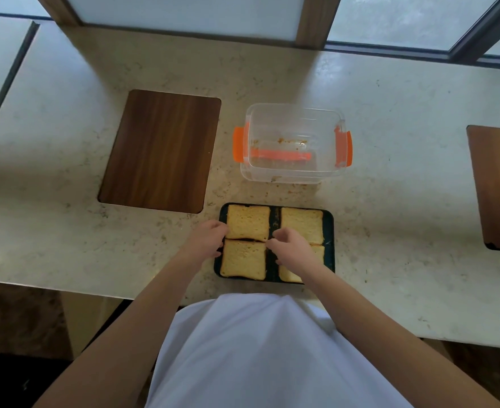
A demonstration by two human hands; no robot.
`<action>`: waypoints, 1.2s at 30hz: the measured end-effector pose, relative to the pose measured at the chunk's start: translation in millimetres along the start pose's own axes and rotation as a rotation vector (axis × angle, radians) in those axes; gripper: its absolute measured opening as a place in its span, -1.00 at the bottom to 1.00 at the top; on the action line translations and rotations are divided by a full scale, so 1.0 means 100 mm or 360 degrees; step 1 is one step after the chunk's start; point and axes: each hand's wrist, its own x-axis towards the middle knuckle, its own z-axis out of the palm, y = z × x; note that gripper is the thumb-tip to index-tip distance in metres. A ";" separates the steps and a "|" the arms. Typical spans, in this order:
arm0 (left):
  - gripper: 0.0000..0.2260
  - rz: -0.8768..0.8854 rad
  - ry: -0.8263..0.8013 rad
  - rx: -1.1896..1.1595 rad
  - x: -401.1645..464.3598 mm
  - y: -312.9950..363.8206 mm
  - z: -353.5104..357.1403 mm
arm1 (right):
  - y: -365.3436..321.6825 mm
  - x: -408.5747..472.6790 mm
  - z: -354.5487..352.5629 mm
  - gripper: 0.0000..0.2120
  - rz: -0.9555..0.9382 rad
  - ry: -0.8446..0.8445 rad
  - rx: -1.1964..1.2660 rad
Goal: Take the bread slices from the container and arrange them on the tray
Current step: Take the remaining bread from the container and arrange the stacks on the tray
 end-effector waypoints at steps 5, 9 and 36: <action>-0.61 0.0440 0.0223 0.0382 -0.24 0.20 0.21 | 0.33 -0.10 -0.37 -0.64 -0.0036 0.0456 0.0032; -0.46 0.0302 -0.0315 0.0349 -0.38 0.45 0.61 | 0.54 -0.10 -0.58 -0.56 0.0098 0.0492 0.0030; -0.48 0.0010 -0.0291 0.0112 -0.22 0.49 1.31 | 0.64 -0.18 -0.73 -0.51 0.0088 0.0259 0.0253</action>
